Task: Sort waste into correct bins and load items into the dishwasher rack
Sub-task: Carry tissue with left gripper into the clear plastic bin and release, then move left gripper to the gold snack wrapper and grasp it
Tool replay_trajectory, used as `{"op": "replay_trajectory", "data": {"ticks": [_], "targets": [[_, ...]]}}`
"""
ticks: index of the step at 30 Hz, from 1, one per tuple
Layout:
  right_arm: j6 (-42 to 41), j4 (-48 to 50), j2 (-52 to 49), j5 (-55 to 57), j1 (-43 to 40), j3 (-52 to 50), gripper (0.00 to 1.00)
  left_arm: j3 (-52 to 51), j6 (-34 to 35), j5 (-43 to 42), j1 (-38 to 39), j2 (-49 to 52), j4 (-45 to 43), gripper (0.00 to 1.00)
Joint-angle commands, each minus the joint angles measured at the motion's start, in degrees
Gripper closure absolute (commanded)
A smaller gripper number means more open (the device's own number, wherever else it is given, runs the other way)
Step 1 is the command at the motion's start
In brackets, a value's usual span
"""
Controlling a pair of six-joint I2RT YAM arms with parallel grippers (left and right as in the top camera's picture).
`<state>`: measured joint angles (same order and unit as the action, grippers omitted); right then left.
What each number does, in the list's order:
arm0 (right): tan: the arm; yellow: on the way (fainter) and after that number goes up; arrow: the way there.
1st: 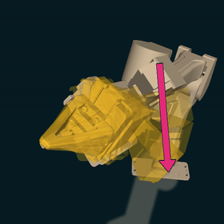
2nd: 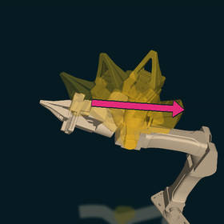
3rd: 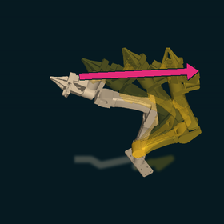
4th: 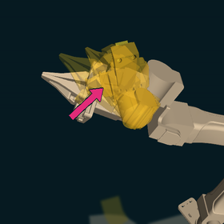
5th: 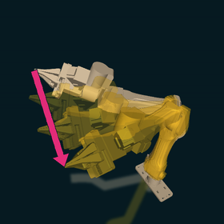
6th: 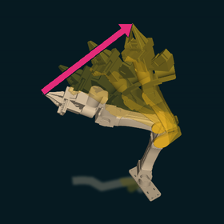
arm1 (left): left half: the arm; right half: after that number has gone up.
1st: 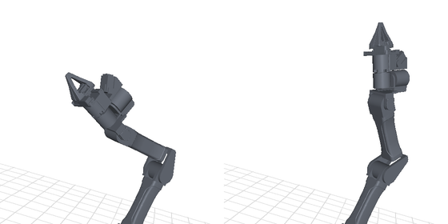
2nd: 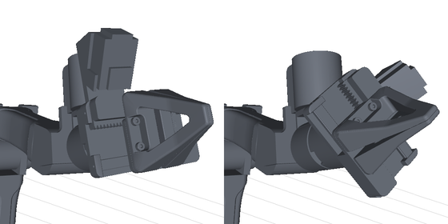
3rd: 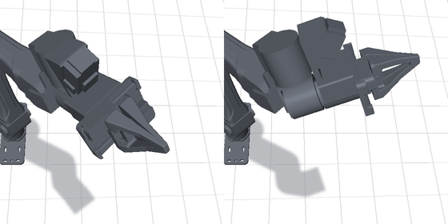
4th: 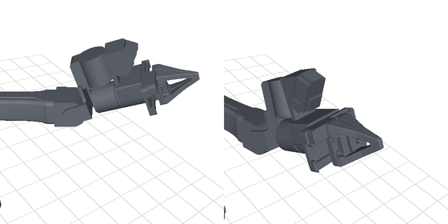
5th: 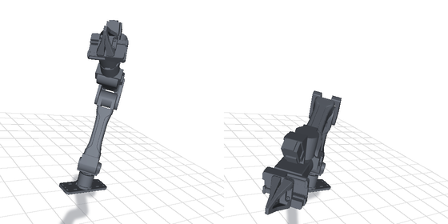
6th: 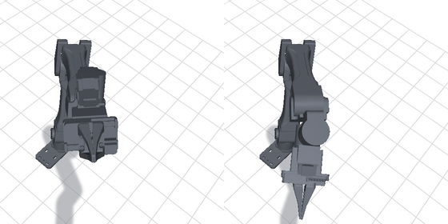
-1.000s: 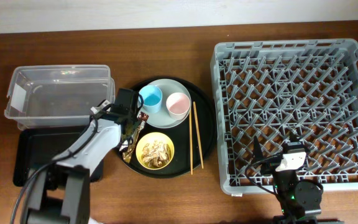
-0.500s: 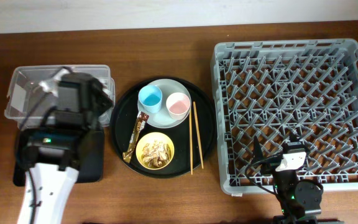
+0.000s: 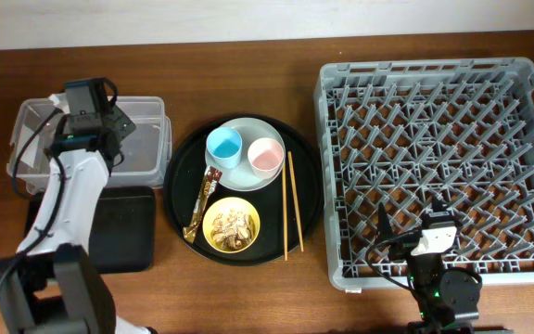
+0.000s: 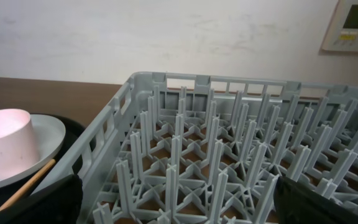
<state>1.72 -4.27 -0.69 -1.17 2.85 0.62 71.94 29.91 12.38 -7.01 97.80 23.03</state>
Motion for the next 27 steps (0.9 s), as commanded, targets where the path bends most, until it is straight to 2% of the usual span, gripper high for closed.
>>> {"op": "replay_trajectory", "data": {"ticks": [1,5,15,16,18,20,25,27], "targets": [[-0.04,-0.24,0.37,-0.11,-0.31,-0.31,0.02,0.66,-2.62,-0.13,-0.48,1.53,-1.81,0.87],[-0.04,-0.24,0.37,-0.11,-0.31,-0.31,0.02,0.66,-2.62,-0.15,-1.84,1.64,-1.79,0.79],[-0.04,-0.26,0.37,-0.11,-0.31,-0.31,0.02,0.52,-2.64,-0.15,-2.82,5.38,-2.84,0.77],[-0.04,-0.24,0.37,-0.11,-0.31,-0.31,0.01,0.52,-2.67,-0.13,-2.82,5.77,-3.26,0.70],[-0.04,-0.26,0.37,-0.11,-0.31,-0.31,0.02,0.57,-2.67,-0.15,-2.82,5.75,-3.69,0.49],[-0.04,-0.24,0.37,-0.11,-0.31,-0.31,0.02,1.38,-6.73,-1.05,-2.82,5.68,-3.78,0.25],[-0.04,-0.24,0.37,-0.11,-0.31,-0.31,0.02,6.29,-7.74,-3.23,-2.75,4.33,3.91,0.18],[-0.04,-0.24,0.37,-0.11,-0.31,-0.31,0.02,9.44,-7.72,-9.53,-2.73,1.55,9.92,0.23]]}}
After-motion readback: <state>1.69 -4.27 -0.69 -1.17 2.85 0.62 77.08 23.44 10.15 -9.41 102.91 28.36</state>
